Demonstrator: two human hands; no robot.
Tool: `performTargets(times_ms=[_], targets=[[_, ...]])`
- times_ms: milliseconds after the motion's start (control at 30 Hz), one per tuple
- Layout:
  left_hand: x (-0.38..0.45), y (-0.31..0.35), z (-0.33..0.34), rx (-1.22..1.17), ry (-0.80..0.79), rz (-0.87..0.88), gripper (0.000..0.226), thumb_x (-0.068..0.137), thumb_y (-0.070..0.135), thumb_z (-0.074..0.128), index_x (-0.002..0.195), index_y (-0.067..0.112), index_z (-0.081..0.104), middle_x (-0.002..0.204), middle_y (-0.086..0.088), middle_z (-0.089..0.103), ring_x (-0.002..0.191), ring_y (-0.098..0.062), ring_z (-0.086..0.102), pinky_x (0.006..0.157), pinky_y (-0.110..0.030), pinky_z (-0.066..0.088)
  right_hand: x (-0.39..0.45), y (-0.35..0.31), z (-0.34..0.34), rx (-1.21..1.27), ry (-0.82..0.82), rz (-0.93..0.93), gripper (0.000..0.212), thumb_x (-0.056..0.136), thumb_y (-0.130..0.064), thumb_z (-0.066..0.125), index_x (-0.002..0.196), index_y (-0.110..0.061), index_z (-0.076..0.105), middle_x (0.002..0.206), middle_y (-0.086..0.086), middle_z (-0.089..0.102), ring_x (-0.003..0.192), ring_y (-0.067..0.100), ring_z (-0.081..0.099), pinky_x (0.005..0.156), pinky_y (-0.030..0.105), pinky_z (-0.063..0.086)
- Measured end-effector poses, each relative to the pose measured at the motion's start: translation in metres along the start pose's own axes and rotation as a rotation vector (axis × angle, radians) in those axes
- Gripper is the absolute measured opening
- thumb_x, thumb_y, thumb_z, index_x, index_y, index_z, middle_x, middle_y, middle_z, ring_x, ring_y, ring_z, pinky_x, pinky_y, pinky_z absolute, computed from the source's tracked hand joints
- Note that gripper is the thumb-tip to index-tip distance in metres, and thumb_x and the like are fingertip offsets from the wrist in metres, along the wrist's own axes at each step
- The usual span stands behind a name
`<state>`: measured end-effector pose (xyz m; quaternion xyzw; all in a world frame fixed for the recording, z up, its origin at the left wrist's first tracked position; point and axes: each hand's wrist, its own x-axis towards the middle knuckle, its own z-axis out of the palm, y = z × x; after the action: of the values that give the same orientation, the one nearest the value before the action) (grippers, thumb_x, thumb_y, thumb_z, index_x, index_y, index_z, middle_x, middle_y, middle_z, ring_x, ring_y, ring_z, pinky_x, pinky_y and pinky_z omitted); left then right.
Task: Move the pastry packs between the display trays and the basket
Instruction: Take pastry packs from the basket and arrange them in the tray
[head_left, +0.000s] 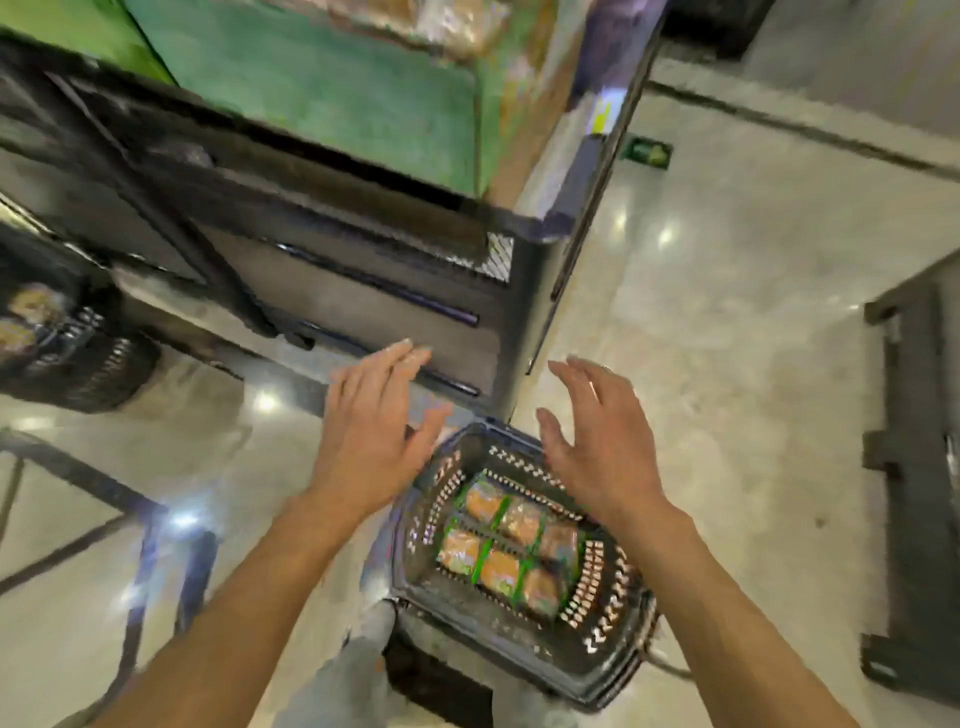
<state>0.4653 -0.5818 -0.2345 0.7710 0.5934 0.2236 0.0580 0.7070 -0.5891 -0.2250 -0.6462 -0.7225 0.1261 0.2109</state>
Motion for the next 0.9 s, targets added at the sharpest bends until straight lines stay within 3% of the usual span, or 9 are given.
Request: performTargets(times_ms=[100, 167, 267, 433, 667, 767, 900], targets=[[0.040, -0.015, -0.099, 0.007, 0.150, 0.045, 0.060, 0.096, 0.054, 0.047, 0.137, 0.012, 0.056, 0.140, -0.009, 0.058, 0.125, -0.031, 0.056, 0.101, -0.045, 0.039, 0.038, -0.075, -0.081, -0.042, 0.142, -0.099, 0.050, 0.091, -0.036, 0.054, 0.132, -0.009, 0.061, 0.132, 0.014, 0.060, 0.119, 0.036, 0.056, 0.101, 0.047, 0.048], [0.065, -0.036, -0.156, 0.042, 0.218, 0.074, 0.060, 0.096, 0.056, 0.046, 0.140, 0.015, 0.054, 0.141, -0.007, 0.056, 0.126, -0.029, 0.055, 0.101, -0.044, 0.038, 0.059, -0.124, -0.110, -0.063, 0.214, -0.150, 0.047, 0.091, -0.032, 0.063, 0.132, -0.010, 0.061, 0.133, 0.013, 0.060, 0.119, 0.035, 0.055, 0.102, 0.045, 0.047], [0.089, -0.079, -0.228, 0.056, 0.288, 0.120, 0.058, 0.097, 0.054, 0.047, 0.140, 0.015, 0.051, 0.140, -0.007, 0.056, 0.126, -0.029, 0.053, 0.100, -0.046, 0.039, 0.082, -0.199, -0.122, -0.125, 0.254, -0.184, 0.049, 0.091, -0.031, 0.070, 0.134, -0.011, 0.060, 0.137, 0.014, 0.058, 0.123, 0.034, 0.053, 0.104, 0.044, 0.045], [0.114, -0.162, -0.310, 0.078, 0.256, 0.233, 0.061, 0.095, 0.056, 0.042, 0.140, 0.016, 0.051, 0.138, -0.006, 0.058, 0.122, -0.029, 0.056, 0.098, -0.046, 0.043, 0.117, -0.310, -0.105, -0.098, 0.326, -0.157, 0.052, 0.090, -0.041, 0.057, 0.135, -0.013, 0.060, 0.138, 0.008, 0.057, 0.128, 0.028, 0.052, 0.107, 0.044, 0.046], [0.169, -0.229, -0.351, -0.025, 0.197, 0.255, 0.060, 0.093, 0.057, 0.040, 0.139, 0.020, 0.048, 0.136, -0.003, 0.059, 0.122, -0.029, 0.057, 0.099, -0.047, 0.045, 0.182, -0.388, -0.094, -0.161, 0.300, -0.118, 0.053, 0.095, -0.047, 0.051, 0.134, -0.013, 0.059, 0.135, 0.007, 0.057, 0.128, 0.027, 0.052, 0.108, 0.045, 0.046], [0.196, -0.241, -0.340, -0.055, 0.133, 0.271, 0.062, 0.094, 0.058, 0.039, 0.140, 0.018, 0.048, 0.135, -0.003, 0.059, 0.123, -0.027, 0.056, 0.099, -0.046, 0.044, 0.205, -0.390, -0.088, -0.182, 0.292, -0.101, 0.043, 0.097, -0.036, 0.062, 0.134, -0.015, 0.059, 0.135, 0.004, 0.057, 0.128, 0.022, 0.051, 0.106, 0.041, 0.046], [0.246, -0.255, -0.315, -0.020, 0.023, 0.314, 0.061, 0.096, 0.058, 0.042, 0.146, 0.021, 0.044, 0.143, 0.002, 0.053, 0.132, -0.021, 0.049, 0.107, -0.042, 0.038, 0.244, -0.373, -0.077, -0.178, 0.293, -0.037, 0.041, 0.098, -0.037, 0.061, 0.134, -0.018, 0.058, 0.136, 0.000, 0.056, 0.128, 0.018, 0.051, 0.103, 0.040, 0.048]])
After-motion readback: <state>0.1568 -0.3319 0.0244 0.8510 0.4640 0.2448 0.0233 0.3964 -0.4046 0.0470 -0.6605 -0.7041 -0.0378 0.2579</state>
